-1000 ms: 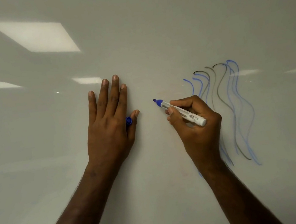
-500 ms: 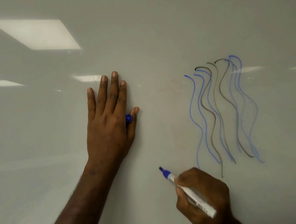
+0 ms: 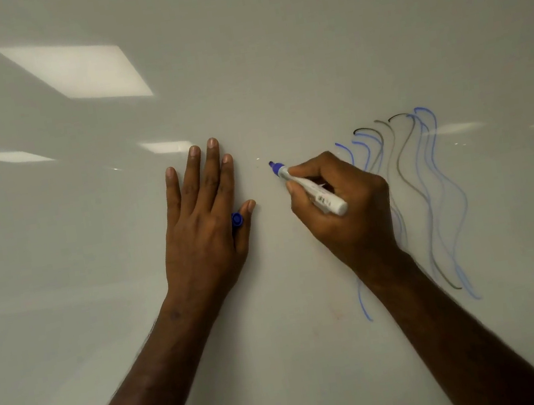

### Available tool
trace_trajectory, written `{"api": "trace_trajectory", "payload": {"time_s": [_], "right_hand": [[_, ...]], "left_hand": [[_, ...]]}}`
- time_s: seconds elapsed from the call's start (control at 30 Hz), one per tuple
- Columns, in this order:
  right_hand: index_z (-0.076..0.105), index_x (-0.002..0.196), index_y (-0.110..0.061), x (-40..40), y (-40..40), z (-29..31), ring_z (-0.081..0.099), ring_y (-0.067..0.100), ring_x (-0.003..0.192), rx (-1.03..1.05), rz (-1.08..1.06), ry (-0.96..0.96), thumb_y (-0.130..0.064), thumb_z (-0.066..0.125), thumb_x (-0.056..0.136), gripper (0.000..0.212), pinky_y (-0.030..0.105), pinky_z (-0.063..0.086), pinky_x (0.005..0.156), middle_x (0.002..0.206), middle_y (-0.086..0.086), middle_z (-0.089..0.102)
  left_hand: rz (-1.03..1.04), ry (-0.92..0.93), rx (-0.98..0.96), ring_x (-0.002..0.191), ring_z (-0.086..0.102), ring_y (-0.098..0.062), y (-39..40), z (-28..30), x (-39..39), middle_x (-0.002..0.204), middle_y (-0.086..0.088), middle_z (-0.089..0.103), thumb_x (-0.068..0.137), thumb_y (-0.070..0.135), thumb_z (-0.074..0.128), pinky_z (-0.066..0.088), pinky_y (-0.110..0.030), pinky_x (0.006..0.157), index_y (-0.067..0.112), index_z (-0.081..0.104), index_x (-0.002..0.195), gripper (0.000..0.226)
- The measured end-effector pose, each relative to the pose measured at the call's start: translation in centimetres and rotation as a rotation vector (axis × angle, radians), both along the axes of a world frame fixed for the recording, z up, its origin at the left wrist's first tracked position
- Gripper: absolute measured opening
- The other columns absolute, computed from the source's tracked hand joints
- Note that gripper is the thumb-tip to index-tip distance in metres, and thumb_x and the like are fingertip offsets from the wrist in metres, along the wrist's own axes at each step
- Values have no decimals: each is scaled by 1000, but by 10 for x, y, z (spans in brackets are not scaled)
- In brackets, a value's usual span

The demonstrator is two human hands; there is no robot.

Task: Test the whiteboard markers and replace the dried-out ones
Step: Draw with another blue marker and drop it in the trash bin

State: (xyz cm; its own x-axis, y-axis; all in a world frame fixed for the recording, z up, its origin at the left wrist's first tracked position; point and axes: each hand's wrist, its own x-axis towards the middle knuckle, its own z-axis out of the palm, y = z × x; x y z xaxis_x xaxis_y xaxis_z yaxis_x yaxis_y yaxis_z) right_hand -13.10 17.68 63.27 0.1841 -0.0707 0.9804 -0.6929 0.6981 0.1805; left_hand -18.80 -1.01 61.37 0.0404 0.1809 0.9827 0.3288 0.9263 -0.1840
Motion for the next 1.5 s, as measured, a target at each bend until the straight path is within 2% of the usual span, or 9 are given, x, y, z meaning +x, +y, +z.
{"api": "trace_trajectory", "payload": {"time_s": [0.17, 0.27, 0.4, 0.63, 0.73, 0.9, 1.07, 1.27, 1.5], "right_hand": [[71, 92, -3, -4, 10, -28, 64, 18, 67, -141, 99, -5, -8, 72, 88, 7, 38, 51, 58, 80, 4, 69], [72, 90, 1, -6, 12, -57, 64, 19, 68, 42, -38, 35, -4, 73, 85, 7, 32, 53, 62, 80, 8, 69], [72, 85, 3, -4, 23, -82, 64, 18, 67, 1, -31, 38, -3, 73, 83, 7, 29, 53, 62, 79, 8, 69], [73, 71, 4, -9, 43, -150, 64, 22, 63, 227, -156, 70, -6, 70, 75, 11, 25, 52, 63, 75, 10, 70], [74, 75, 6, -5, 54, -136, 66, 24, 71, 218, -130, 81, -10, 65, 82, 19, 25, 53, 71, 80, 13, 72], [71, 96, -3, 12, 49, -49, 65, 15, 75, -111, -31, 28, -13, 70, 89, 12, 18, 51, 71, 87, 0, 68], [69, 98, -6, 4, 30, -6, 69, 16, 74, -54, 20, -36, -17, 72, 90, 15, 34, 56, 62, 89, 1, 72], [68, 90, -3, 2, 35, -41, 62, 19, 63, -192, 95, -63, -9, 74, 86, 9, 38, 50, 54, 76, 3, 66], [67, 85, 0, 4, 48, -131, 61, 24, 61, -119, 76, -125, -3, 72, 80, 7, 38, 50, 53, 77, 4, 64]], "left_hand": [[3, -13, 3, 155, 9, -29, 1, 0, 0, 166, -13, 14, 106, 41, 37, 5, -50, 126, 6, 22, 157, 63], [0, -10, 2, 155, 9, -29, 1, -1, 0, 166, -13, 15, 106, 41, 37, 6, -50, 126, 6, 22, 157, 63], [-4, -6, 6, 155, 9, -29, 1, -1, 0, 166, -13, 15, 107, 40, 38, 6, -50, 126, 6, 22, 157, 62], [3, -21, 10, 155, 9, -30, 1, 0, 1, 166, -13, 16, 107, 40, 38, 6, -50, 126, 6, 22, 157, 62], [-2, -20, 8, 155, 9, -29, 2, 0, 2, 166, -12, 15, 107, 39, 38, 7, -50, 126, 7, 22, 157, 62], [-12, -20, 9, 155, 8, -28, 2, -1, 1, 167, -11, 15, 107, 39, 38, 7, -51, 126, 7, 21, 157, 62], [-11, -25, 7, 155, 8, -28, 0, -1, 1, 167, -11, 14, 107, 40, 36, 5, -50, 126, 8, 21, 158, 62], [-16, -29, 6, 155, 7, -27, 0, -1, 1, 167, -11, 14, 107, 39, 39, 5, -49, 126, 8, 21, 158, 62], [-22, -36, 6, 155, 7, -27, 1, -3, 1, 167, -10, 14, 107, 40, 37, 5, -49, 126, 9, 20, 158, 62]]}}
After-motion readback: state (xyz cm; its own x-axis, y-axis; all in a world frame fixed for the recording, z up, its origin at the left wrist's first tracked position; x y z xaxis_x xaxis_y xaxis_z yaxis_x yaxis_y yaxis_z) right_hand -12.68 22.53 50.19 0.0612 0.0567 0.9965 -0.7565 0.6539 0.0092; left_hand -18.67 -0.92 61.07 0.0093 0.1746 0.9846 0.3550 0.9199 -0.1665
